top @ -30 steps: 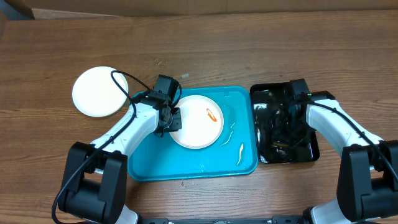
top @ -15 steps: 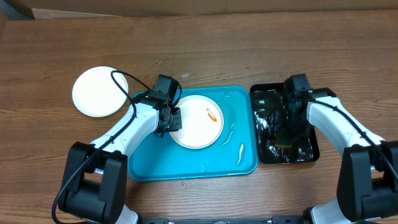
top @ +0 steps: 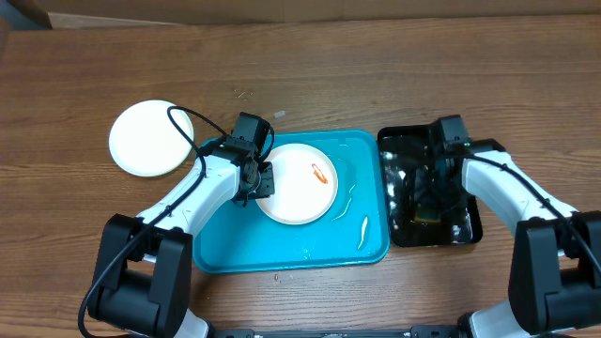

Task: Clean dirty plates on tray and stack at the side
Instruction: 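Lower the right gripper into the black tray and grasp the sponge, then dip and rub the sponge in the water with the right gripper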

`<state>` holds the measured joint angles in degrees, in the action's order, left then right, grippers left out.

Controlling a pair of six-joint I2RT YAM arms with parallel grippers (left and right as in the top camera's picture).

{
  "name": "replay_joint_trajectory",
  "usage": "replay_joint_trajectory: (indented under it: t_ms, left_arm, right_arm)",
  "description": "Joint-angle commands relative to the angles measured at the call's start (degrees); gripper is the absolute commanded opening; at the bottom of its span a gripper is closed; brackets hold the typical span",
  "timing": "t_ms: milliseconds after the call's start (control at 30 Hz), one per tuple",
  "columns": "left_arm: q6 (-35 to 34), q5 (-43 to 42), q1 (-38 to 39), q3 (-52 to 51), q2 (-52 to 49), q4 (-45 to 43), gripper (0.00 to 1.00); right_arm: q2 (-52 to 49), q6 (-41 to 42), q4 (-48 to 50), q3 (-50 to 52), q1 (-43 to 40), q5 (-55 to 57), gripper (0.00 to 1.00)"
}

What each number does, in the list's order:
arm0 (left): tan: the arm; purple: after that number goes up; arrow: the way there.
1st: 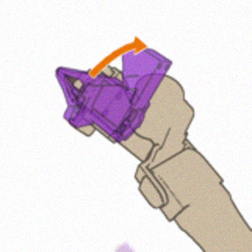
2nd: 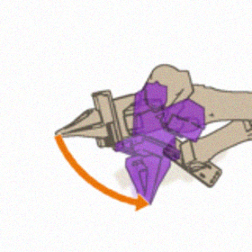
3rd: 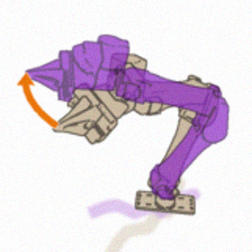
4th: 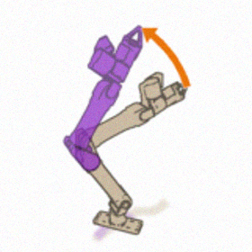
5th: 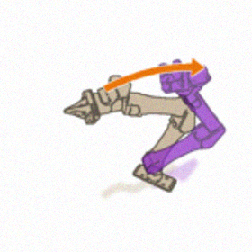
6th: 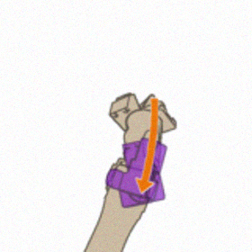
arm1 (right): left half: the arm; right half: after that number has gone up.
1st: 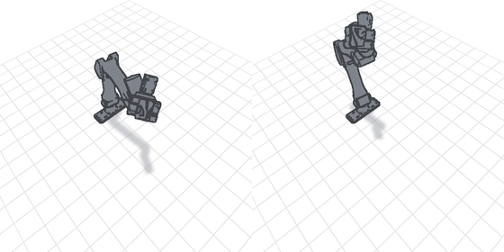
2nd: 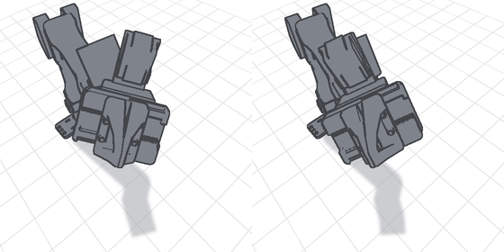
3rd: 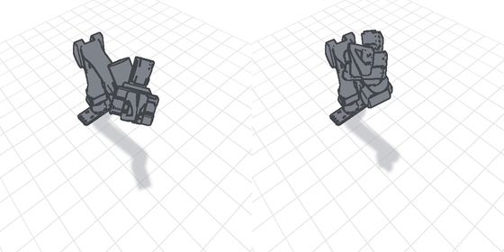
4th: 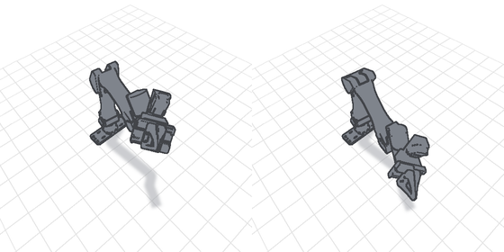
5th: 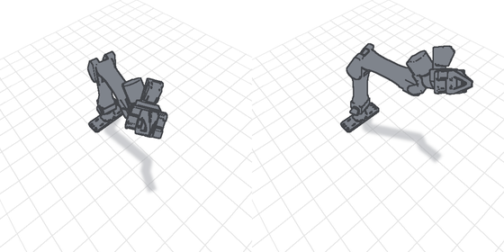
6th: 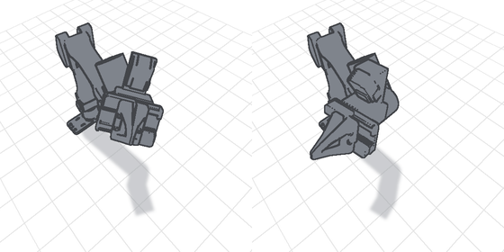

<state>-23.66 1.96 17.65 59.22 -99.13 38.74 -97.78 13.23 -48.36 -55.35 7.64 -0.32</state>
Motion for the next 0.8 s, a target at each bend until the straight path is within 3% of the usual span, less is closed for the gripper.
replay_joint_trajectory:
  t_ms: [0, 33, 67, 133, 200, 400, 433, 467, 500, 533, 567, 600, 633, 700, 767]
  left_arm:
    - [-0.2, -0.5, 0.0, -0.3, -0.6, -0.1, 0.35]
    - [-0.1, -0.5, 0.0, -0.3, -0.6, -0.1, 0.35]
    - [-0.1, -0.5, 0.0, -0.3, -0.6, -0.1, 0.37]
    - [-0.1, -0.5, 0.0, -0.3, -0.6, -0.2, 0.38]
    - [-0.1, -0.5, 0.0, -0.3, -0.6, -0.1, 0.38]
    - [-0.1, -0.5, 0.0, -0.3, -0.6, 0.0, 0.39]
    - [-0.1, -0.5, 0.0, -0.3, -0.6, 0.0, 0.39]
    - [-0.1, -0.5, 0.0, -0.3, -0.6, 0.0, 0.39]
    - [-0.1, -0.5, 0.0, -0.3, -0.6, 0.0, 0.39]
    - [-0.1, -0.5, 0.0, -0.3, -0.6, 0.0, 0.41]
    - [-0.1, -0.4, 0.0, -0.3, -0.6, -0.1, 0.43]
    - [-0.1, -0.2, 0.0, -0.3, -0.6, -0.3, 0.46]
    - [-0.1, 0.0, 0.0, -0.3, -0.6, -0.6, 0.47]
    - [0.5, 0.1, 0.0, -0.3, -0.6, -1.2, 0.47]
    - [0.8, 0.1, 0.0, -0.3, -0.6, -1.4, 0.47]
  right_arm:
    - [0.3, 0.3, 0.5, 1.0, 0.2, 0.7, 0.11]
    - [0.4, 0.3, 0.8, 0.9, 0.2, 0.7, 0.11]
    - [0.4, 0.0, 1.0, 0.7, 0.2, 0.7, 0.19]
    - [0.4, -0.2, 1.2, -0.5, 0.0, 0.7, 0.63]
    - [0.4, -0.2, 1.3, -1.9, 0.0, 0.7, 0.70]
    - [0.3, -0.1, 4.8, -2.3, 0.0, 0.8, 0.69]
    - [0.3, -0.1, 4.8, -2.2, 0.0, 0.7, 0.64]
    - [0.3, -0.1, 4.9, -1.9, 0.0, 0.7, 0.49]
    - [0.3, -0.1, 5.0, -1.6, 0.0, 0.7, 0.26]
    - [0.3, -0.1, 5.5, -1.2, 0.0, 0.7, 0.18]
    - [0.3, -0.1, 5.9, -0.8, 0.0, 0.7, 0.18]
    - [0.3, -0.1, 6.4, -0.5, 0.0, 0.7, 0.25]
    - [0.3, 0.4, 6.6, -0.5, 0.0, 0.6, 0.38]
    - [0.3, 0.3, 7.3, -0.6, 0.0, -0.5, 0.53]
    - [0.3, 0.3, 7.4, -1.8, 0.0, -1.0, 0.58]
